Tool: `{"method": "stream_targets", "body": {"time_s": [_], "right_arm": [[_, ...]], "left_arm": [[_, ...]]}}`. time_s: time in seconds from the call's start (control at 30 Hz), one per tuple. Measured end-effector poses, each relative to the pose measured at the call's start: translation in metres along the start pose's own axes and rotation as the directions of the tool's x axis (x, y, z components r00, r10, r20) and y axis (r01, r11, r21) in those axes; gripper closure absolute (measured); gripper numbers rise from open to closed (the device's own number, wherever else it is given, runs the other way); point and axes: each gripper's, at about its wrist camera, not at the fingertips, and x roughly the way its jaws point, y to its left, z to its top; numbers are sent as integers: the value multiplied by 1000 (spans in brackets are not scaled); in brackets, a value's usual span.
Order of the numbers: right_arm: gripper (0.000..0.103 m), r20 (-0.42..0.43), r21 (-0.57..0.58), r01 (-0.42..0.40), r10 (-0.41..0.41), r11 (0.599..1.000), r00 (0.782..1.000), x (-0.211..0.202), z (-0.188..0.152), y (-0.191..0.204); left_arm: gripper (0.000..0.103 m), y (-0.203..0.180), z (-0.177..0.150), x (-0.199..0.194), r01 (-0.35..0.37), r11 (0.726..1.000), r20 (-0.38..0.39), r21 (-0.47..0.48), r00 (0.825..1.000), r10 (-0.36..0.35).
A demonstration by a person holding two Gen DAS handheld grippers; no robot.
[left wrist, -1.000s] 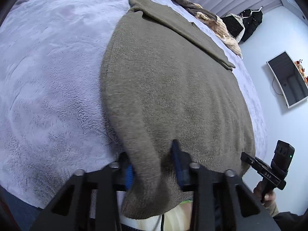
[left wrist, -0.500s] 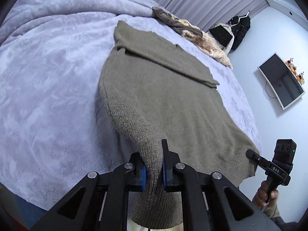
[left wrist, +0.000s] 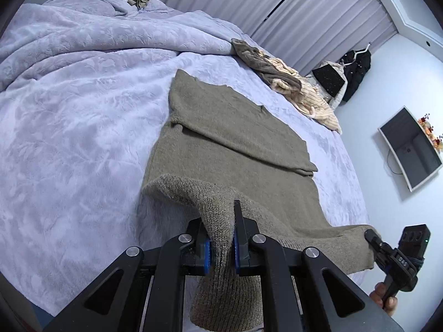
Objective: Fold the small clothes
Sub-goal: 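Grasp the hem with both grippers and lift it toward the collar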
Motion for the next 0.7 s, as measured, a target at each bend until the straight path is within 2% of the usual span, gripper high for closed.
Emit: {"method": "stream_targets", "body": {"time_s": [0.1,0.33,0.7], "right_arm": [[92,12,-3,15,-15,1000,1000,0,9,3],[92,16,22,47,-47,999,999,11,28,2],[92,-3,18,103,-103,995,995,29,53,-1]], "left_arm": [[90,-9,8,5,-48,999,3,24,999,48],[90,-12,25,17,-84,996,-22,-2,996,84],[90,-23,47,36,-159,987,-40,33,986,160]]}}
